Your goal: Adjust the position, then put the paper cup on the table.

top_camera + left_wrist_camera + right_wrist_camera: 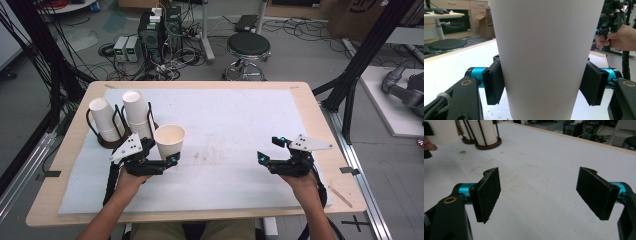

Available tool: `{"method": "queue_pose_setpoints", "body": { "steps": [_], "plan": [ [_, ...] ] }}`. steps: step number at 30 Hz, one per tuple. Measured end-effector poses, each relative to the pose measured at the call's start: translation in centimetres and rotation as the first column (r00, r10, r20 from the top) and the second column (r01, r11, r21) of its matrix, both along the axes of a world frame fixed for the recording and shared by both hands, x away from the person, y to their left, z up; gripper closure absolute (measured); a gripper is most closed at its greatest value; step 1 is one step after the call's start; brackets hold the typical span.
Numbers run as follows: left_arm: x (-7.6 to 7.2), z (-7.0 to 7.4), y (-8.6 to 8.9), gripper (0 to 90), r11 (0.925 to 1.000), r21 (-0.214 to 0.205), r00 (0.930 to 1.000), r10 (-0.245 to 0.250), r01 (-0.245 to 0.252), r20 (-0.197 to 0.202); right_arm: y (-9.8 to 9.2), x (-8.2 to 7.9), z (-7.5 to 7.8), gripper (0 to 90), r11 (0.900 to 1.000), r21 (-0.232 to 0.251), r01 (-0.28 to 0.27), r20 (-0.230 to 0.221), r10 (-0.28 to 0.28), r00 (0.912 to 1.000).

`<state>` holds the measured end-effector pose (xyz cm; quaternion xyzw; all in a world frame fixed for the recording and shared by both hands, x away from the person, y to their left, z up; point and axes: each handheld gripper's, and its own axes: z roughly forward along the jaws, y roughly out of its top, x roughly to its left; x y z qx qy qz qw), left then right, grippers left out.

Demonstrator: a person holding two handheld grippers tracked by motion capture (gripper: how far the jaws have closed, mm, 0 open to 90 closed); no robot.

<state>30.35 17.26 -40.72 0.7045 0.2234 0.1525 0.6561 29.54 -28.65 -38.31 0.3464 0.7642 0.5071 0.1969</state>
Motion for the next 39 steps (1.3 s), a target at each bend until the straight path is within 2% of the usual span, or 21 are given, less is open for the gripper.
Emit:
{"method": "queue_pose_setpoints", "body": {
  "steps": [3,7,16,29,36,39],
  "plan": [
    [-0.1,0.2,0.1,30.6,1.0,-0.006,1.0,0.006,-0.006,0.006,-0.6,-0.3,0.2,20.5,0.9994,-0.01,0.034,0.021,-0.034,0.9992],
    [-0.3,0.4,0.1,30.6,1.0,-0.006,0.9998,0.007,-0.007,0.019,-1.2,-0.6,0.3,20.5,0.9983,-0.009,0.057,0.028,-0.056,0.998],
    [-0.2,0.5,0.0,30.6,0.9997,-0.022,0.9993,0.012,-0.011,0.035,-1.1,-0.8,0.2,20.5,0.9983,-0.012,0.056,0.024,-0.056,0.9982],
    [0.1,0.1,0.0,30.6,0.9996,-0.022,0.9996,0.02,-0.019,0.02,-1.0,-0.8,0.0,20.6,0.9984,-0.016,0.054,0.022,-0.054,0.9983],
    [1.2,0.0,-0.7,30.7,0.9985,-0.034,0.9989,0.044,-0.044,0.018,-1.0,-0.8,-0.1,20.6,0.9986,-0.022,0.049,0.02,-0.048,0.9986],
    [1.9,-0.1,-1.2,30.7,0.9979,-0.025,0.9979,0.061,-0.06,0.02,-1.0,-0.8,0.0,20.6,0.9987,-0.02,0.047,0.024,-0.046,0.9986]
  ]
}}
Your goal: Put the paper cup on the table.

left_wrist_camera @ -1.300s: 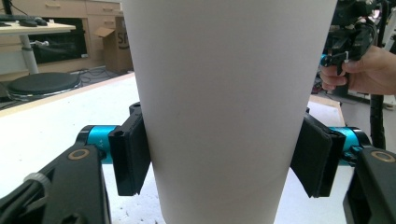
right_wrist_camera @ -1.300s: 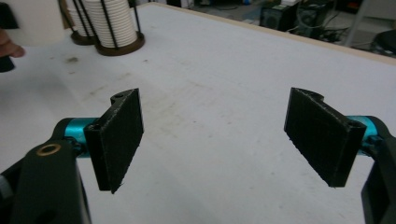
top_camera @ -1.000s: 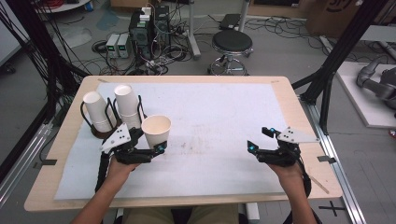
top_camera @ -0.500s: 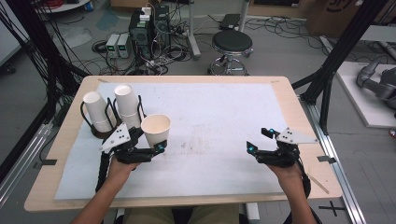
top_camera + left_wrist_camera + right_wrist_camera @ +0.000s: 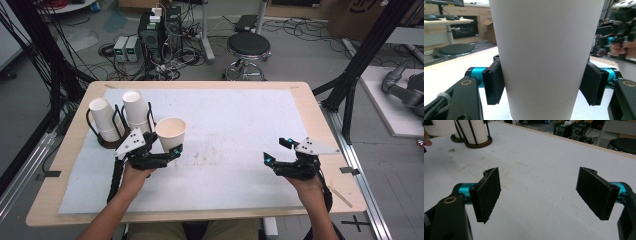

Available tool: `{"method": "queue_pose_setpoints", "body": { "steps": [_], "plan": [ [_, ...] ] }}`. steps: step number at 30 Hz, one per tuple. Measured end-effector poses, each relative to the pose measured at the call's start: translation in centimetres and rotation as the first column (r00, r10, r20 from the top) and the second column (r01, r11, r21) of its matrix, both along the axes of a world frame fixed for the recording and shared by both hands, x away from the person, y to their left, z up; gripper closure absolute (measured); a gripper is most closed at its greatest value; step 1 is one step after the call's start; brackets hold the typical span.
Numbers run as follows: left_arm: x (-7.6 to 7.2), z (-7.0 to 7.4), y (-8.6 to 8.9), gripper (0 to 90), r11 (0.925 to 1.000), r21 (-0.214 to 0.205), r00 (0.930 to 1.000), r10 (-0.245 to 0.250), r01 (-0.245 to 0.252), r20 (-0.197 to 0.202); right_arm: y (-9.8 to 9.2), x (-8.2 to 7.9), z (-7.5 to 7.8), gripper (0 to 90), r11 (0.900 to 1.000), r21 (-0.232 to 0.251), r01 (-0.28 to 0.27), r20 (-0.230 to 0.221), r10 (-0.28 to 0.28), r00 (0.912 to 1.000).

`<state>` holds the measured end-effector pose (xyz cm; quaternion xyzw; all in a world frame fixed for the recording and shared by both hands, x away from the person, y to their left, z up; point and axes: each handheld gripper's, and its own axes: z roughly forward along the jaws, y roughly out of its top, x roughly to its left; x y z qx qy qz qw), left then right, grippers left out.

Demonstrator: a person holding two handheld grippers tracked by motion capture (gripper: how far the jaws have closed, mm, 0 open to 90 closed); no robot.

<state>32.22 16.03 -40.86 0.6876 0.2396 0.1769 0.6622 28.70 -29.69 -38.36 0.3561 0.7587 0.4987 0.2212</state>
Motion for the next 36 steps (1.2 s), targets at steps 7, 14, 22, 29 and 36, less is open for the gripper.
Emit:
{"method": "queue_pose_setpoints", "body": {
  "steps": [7,14,22,29,36],
  "plan": [
    [2.0,-0.9,-1.7,30.7,0.9988,-0.015,0.9987,0.047,-0.047,-0.021,-0.1,0.0,0.0,20.6,1.0,0.004,0.0,-0.001,0.0,1.0],
    [3.5,-1.6,-4.4,30.6,0.9988,0.02,0.9985,0.045,-0.044,-0.033,-0.2,0.2,-0.2,20.6,1.0,0.004,-0.001,-0.011,0.001,0.9999],
    [4.7,-3.0,-6.4,30.6,0.9985,0.031,0.9971,0.046,-0.044,-0.06,-0.2,0.2,-0.3,20.6,1.0,0.003,-0.008,-0.012,0.008,0.9999],
    [5.6,-4.5,-7.3,31.0,0.9913,0.119,0.992,0.068,-0.055,-0.107,-0.2,0.3,-0.3,20.6,0.9999,0.003,-0.011,-0.017,0.011,0.9998],
    [5.7,-4.3,-8.6,31.6,0.9677,0.234,0.9859,0.124,-0.095,-0.112,-0.2,0.3,-0.3,20.6,0.9999,0.002,-0.017,-0.014,0.017,0.9998]
  ]
}}
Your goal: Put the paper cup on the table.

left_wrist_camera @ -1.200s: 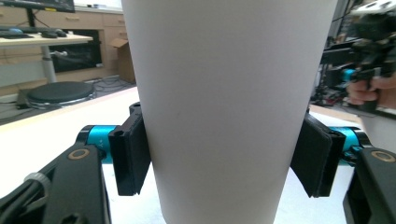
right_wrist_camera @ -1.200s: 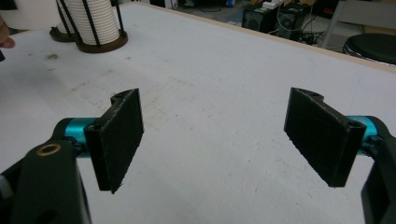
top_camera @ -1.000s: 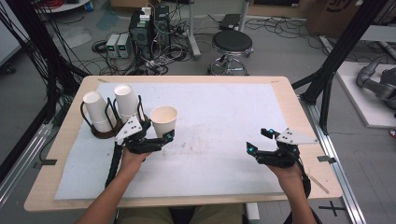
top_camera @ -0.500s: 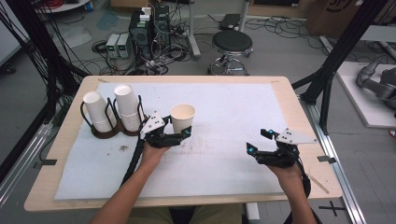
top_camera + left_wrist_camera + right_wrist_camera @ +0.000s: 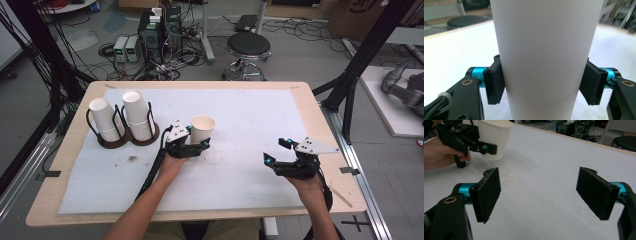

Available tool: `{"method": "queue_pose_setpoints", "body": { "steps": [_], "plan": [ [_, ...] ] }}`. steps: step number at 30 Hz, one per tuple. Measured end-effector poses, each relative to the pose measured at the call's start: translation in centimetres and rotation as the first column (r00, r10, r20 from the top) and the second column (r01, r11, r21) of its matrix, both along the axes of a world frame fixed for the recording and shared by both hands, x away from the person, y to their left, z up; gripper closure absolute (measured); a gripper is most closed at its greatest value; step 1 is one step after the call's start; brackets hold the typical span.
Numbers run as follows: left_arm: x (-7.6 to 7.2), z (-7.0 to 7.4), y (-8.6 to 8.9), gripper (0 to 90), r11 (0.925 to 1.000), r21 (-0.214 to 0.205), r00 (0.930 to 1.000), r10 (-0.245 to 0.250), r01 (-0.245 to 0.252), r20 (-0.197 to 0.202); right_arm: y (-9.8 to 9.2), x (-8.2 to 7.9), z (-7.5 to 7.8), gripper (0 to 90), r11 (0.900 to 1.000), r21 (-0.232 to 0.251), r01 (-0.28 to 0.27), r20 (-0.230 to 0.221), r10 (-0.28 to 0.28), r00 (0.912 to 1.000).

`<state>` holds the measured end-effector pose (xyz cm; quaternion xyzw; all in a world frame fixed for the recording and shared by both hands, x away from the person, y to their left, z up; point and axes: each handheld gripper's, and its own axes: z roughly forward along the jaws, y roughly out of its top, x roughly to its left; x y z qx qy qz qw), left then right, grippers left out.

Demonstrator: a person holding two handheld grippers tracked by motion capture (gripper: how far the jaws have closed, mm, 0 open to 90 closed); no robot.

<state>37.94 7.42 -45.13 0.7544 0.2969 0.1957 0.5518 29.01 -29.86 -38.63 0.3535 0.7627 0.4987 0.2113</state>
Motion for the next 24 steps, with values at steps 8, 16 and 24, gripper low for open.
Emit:
{"method": "queue_pose_setpoints", "body": {
  "steps": [8,16,24],
  "plan": [
    [0.2,0.0,-1.2,31.9,0.9907,0.135,0.9981,0.025,-0.017,-0.057,0.1,-0.1,0.1,20.6,1.0,-0.002,-0.004,0.002,0.004,1.0],
    [-0.2,0.0,-1.0,32.0,0.9822,0.188,0.996,0.021,-0.005,-0.087,-0.1,-0.3,0.1,20.6,1.0,-0.003,-0.004,0.002,0.004,1.0],
    [-0.9,0.0,-0.2,32.0,0.9762,0.217,0.9937,0.017,0.007,-0.11,0.1,-0.3,0.1,20.6,0.9999,-0.003,-0.01,-0.004,0.01,0.9999]
  ]
}}
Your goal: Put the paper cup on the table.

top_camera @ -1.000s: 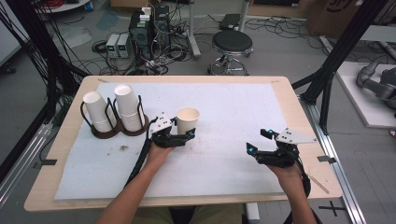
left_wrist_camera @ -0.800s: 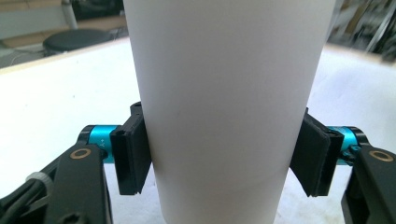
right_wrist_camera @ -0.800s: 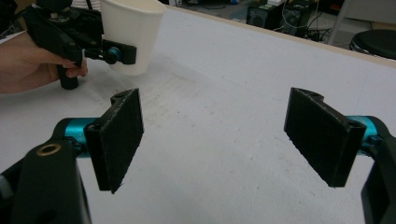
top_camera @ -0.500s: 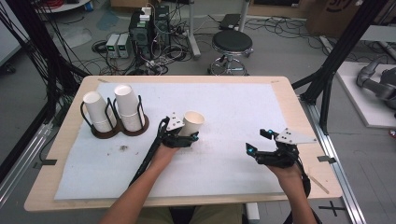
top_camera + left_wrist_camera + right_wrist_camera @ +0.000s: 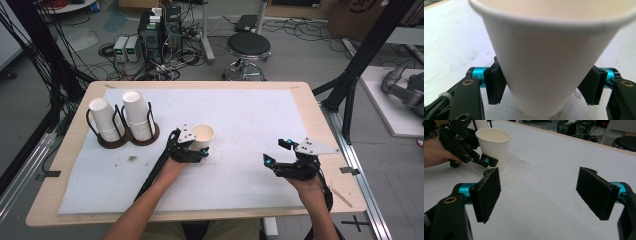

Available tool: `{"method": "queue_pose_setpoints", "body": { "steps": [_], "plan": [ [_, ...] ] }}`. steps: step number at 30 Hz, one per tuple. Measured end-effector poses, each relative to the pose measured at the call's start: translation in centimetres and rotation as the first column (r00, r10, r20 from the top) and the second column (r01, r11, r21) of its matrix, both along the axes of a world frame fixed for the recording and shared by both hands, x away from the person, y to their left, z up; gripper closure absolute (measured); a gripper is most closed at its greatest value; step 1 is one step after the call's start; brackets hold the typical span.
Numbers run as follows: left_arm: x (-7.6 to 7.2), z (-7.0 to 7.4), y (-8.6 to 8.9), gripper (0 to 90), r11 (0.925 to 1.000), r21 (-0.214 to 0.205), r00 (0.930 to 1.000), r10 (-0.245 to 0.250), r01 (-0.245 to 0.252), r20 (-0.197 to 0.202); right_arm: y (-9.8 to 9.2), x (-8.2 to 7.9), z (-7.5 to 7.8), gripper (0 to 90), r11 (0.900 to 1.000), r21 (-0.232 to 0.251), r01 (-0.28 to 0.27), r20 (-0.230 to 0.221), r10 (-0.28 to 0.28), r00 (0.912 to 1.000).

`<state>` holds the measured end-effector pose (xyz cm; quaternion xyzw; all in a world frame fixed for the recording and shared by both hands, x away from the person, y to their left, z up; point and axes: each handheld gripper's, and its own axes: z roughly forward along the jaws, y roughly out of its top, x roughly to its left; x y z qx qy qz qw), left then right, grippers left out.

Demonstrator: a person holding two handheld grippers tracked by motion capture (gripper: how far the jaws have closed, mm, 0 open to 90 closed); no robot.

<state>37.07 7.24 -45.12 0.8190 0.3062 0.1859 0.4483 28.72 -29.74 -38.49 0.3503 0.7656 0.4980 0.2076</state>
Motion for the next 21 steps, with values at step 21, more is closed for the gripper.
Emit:
{"method": "queue_pose_setpoints", "body": {
  "steps": [21],
  "plan": [
    [-1.2,0.1,2.3,18.4,0.9951,-0.098,0.9997,-0.016,0.014,-0.019,0.0,0.1,-0.1,20.6,1.0,0.0,-0.004,0.002,0.004,1.0]
  ]
}}
